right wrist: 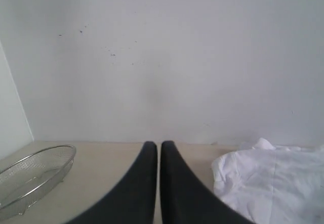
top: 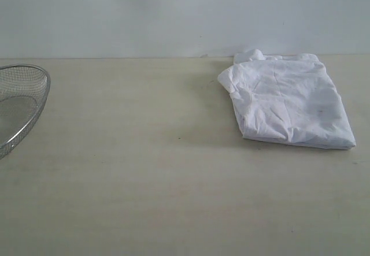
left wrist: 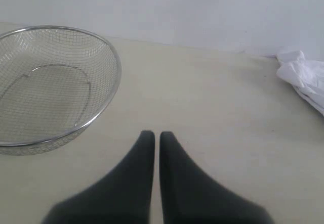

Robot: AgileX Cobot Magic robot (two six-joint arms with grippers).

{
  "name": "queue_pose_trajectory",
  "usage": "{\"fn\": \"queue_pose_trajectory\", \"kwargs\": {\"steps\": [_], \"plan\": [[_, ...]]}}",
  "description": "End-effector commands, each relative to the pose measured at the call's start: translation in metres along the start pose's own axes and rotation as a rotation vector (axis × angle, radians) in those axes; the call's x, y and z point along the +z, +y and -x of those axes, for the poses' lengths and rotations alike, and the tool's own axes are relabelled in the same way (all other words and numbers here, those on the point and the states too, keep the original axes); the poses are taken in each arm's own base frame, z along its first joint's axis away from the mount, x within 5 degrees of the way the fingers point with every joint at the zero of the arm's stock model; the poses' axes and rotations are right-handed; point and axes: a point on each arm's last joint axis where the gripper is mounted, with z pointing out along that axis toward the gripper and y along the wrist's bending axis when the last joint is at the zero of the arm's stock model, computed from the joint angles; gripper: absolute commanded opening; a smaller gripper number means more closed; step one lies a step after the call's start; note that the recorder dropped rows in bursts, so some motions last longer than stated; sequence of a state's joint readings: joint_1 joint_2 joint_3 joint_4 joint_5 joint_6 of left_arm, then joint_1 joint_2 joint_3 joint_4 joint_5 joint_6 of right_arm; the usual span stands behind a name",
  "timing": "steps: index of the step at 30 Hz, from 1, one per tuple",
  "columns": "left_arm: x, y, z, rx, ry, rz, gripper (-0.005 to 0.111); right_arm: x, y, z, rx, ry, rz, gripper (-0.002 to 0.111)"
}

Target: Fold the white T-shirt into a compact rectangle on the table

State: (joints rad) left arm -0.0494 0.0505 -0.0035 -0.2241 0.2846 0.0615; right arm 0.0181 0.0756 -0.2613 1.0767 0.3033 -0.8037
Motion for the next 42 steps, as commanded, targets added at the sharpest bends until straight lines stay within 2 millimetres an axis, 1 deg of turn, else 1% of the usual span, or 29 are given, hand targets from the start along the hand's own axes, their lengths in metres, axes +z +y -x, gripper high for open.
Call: {"fn": "queue_pose_trajectory", "kwargs": {"steps": [1,4,6,12,15,19,22,27,30,32,34,42], "plan": [[0.001,0.0,-0.001,-0.004,0.009,-0.002,0.004,-0.001,-0.014,-0.021,0.094,-0.03,-0.087,0.0],[0.001,0.0,-0.001,-0.004,0.009,-0.002,0.004,0.0,-0.024,-0.033,0.17,-0.043,-0.157,0.0],[0.001,0.0,-0.001,-0.004,0.009,-0.002,0.004,0.0,-0.029,-0.039,0.191,-0.05,-0.191,0.0],[0.001,0.0,-0.001,-0.004,0.009,-0.002,0.004,0.0,-0.032,-0.044,0.188,-0.05,-0.215,0.0],[0.001,0.0,-0.001,-0.004,0.009,-0.002,0.004,0.0,-0.035,-0.051,0.179,-0.031,-0.224,0.0],[0.001,0.0,-0.001,-0.004,0.009,-0.002,0.004,0.0,-0.034,-0.061,0.097,0.055,-0.217,0.0],[0.001,0.0,-0.001,-0.004,0.009,-0.002,0.004,-0.001,-0.038,-0.067,0.023,0.125,-0.252,0.0],[0.001,0.0,-0.001,-0.004,0.009,-0.002,0.004,-0.004,-0.044,-0.075,0.003,0.203,-0.317,0.0],[0.001,0.0,-0.001,-0.004,0.009,-0.002,0.004,-0.005,-0.046,-0.086,0.001,0.262,-0.331,0.0],[0.001,0.0,-0.001,-0.004,0.009,-0.002,0.004,-0.005,-0.047,-0.088,0.012,0.271,-0.334,0.0],[0.001,0.0,-0.001,-0.004,0.009,-0.002,0.004,-0.008,-0.048,-0.094,0.013,0.346,-0.353,0.0],[0.001,0.0,-0.001,-0.004,0.009,-0.002,0.004,-0.008,-0.049,-0.093,-0.048,0.349,-0.352,0.0]]}}
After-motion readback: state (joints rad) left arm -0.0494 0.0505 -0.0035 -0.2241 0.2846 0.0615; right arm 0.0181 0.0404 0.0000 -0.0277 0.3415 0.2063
